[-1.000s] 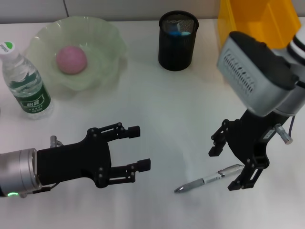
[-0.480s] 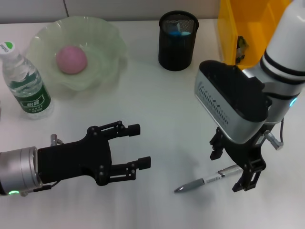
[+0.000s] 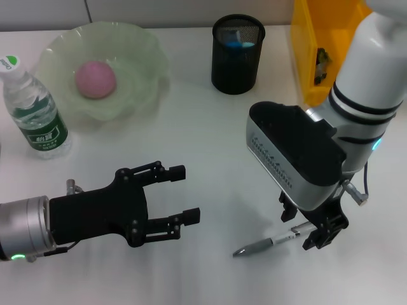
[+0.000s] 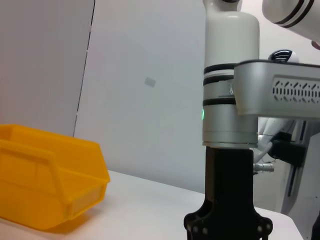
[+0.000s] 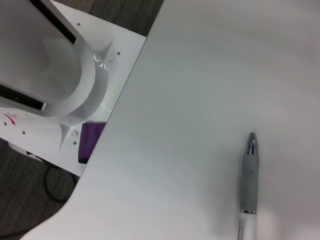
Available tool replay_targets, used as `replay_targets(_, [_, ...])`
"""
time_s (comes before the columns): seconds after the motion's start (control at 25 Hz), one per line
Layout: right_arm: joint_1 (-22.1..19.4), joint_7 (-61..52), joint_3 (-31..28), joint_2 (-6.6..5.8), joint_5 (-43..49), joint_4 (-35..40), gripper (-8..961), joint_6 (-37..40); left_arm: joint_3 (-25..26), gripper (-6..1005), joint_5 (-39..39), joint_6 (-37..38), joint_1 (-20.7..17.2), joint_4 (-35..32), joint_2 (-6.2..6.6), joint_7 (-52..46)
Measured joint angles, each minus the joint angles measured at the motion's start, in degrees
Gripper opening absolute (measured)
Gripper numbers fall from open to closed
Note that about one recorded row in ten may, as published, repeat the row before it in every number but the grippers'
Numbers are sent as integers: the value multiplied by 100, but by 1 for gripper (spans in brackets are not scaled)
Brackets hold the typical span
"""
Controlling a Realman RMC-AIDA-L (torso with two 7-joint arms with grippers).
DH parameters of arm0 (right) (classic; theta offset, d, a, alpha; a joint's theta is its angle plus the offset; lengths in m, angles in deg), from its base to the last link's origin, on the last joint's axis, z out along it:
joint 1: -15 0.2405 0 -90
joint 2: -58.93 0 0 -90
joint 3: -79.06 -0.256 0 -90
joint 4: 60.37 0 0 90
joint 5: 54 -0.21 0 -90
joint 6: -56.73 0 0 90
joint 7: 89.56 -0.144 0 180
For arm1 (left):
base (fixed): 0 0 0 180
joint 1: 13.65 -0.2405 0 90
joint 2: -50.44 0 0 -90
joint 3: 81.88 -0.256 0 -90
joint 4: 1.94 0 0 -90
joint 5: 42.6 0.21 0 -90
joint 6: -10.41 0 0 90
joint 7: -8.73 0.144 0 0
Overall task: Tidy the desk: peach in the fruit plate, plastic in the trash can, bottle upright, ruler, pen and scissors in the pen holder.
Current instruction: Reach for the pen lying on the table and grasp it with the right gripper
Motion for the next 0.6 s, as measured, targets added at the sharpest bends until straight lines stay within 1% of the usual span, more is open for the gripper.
replay_targets(0.32, [-42, -95, 239, 0, -35, -16, 526, -195, -1, 782, 0, 0, -4, 0, 4, 0])
replay_targets(0.52, [-64, -203, 461, 0, -57, -54, 528, -391, -2, 782, 0, -1, -14, 0, 7, 12])
replay_targets(0.6, [-74, -220, 534, 0, -89, -59, 504, -420, -3, 782, 0, -13, -21, 0, 9, 33])
